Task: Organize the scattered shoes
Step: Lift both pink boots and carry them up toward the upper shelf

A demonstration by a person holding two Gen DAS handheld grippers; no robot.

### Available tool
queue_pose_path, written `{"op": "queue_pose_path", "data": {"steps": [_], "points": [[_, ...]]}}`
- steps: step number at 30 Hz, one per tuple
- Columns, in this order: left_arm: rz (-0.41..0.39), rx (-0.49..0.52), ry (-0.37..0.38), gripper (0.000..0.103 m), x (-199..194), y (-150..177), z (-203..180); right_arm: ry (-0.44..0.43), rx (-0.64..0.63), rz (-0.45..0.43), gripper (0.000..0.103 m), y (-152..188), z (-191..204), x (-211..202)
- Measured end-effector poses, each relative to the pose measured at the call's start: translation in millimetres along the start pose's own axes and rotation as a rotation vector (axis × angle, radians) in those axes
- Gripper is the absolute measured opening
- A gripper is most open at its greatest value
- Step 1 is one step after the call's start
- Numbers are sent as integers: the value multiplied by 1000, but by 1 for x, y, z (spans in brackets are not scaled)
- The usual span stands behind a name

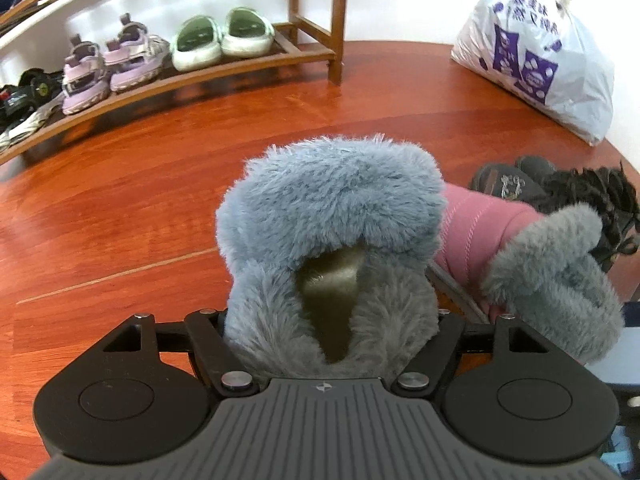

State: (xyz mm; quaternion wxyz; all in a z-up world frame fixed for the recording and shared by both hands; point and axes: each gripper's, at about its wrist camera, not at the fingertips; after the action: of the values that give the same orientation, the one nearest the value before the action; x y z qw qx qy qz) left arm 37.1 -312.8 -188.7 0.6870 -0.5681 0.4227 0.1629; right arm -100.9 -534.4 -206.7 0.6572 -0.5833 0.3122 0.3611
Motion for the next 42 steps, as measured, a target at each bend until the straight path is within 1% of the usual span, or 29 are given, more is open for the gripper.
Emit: {"op": "queue_pose_path", "data": {"steps": [5,10,12,16,20,22,24,25,29,32,42], "points": [[-4,-27,-26,73,-15,-3,13,-13,-24,2,92,-9,8,18],[-7,-54,-53,73,-31,-5,27,-29,-29,13,94,-16,20,27],[-8,-64,-64,73,-37,-6,32,-66,-38,14,94,-20,27,28],[1,-99,-93,73,-44,-4,45,-7,-73,-9,94,-26,39,34],[9,-123,-117,73,-49,-2,56,21,-31,-1,95,-36,39,47],[10,-130,-123,73,-51,-1,60,22,23,2,95,-42,34,53],[9,-142,-132,73,-54,-1,67,26,68,-8,98,-49,30,57],[8,-145,-132,73,-55,-2,70,35,78,-14,100,-51,32,59],[3,-149,-126,73,-56,-3,81,73,94,-9,100,-57,37,68],[0,-153,-122,73,-57,-5,89,87,77,-1,100,-59,43,72],[-10,-158,-106,73,-60,-10,117,99,97,-7,100,-65,65,79]]}}
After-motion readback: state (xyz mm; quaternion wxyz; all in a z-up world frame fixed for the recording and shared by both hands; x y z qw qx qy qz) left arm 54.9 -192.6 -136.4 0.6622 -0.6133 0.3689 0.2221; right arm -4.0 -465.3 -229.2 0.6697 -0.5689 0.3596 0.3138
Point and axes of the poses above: each gripper's, at about its wrist camera, not at the fingertips, and x roughly the way its jaws point, z to its left, y to its underside, and after that the axes turned 3 degrees about x, right-handed
